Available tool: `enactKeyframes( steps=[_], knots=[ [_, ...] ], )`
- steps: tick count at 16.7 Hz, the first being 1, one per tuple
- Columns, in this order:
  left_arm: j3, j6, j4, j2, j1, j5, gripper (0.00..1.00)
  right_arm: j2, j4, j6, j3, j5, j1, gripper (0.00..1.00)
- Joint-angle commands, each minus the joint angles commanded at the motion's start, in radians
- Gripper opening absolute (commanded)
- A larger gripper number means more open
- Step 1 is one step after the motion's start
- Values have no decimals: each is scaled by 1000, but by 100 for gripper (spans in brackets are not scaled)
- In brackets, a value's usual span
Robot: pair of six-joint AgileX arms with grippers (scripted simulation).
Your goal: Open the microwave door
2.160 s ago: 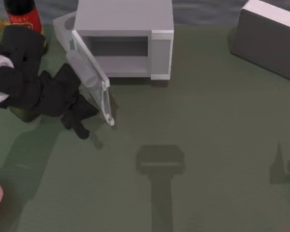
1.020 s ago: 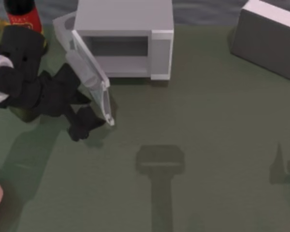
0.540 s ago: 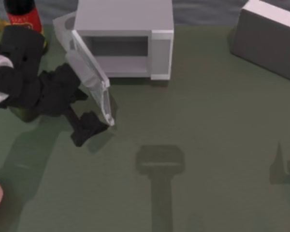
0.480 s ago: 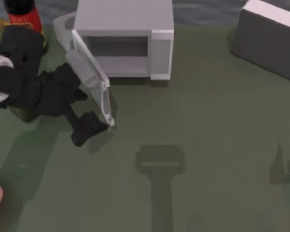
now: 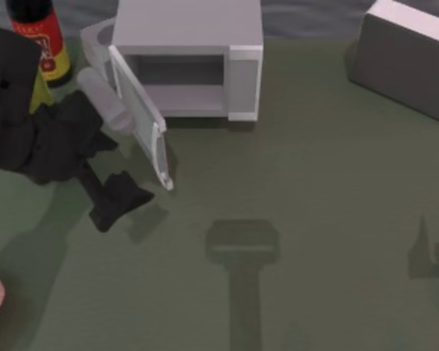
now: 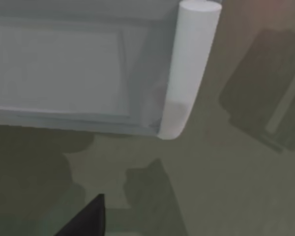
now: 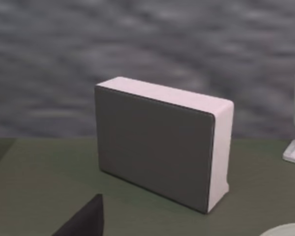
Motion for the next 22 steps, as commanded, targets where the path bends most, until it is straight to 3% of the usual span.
enactKeyframes(
  steps=[6, 10, 15, 22],
  knots=[
    [-1, -4, -23, -24, 1, 1, 100, 0, 0, 0, 0, 0, 0, 100],
    [102, -110, -124, 54, -24, -46, 100, 0, 0, 0, 0, 0, 0, 100],
    [461, -448, -421, 260, -96, -178, 100, 0, 0, 0, 0, 0, 0, 100],
    [1155, -1124, -911, 554, -217, -424, 100, 0, 0, 0, 0, 0, 0, 100]
  ],
)
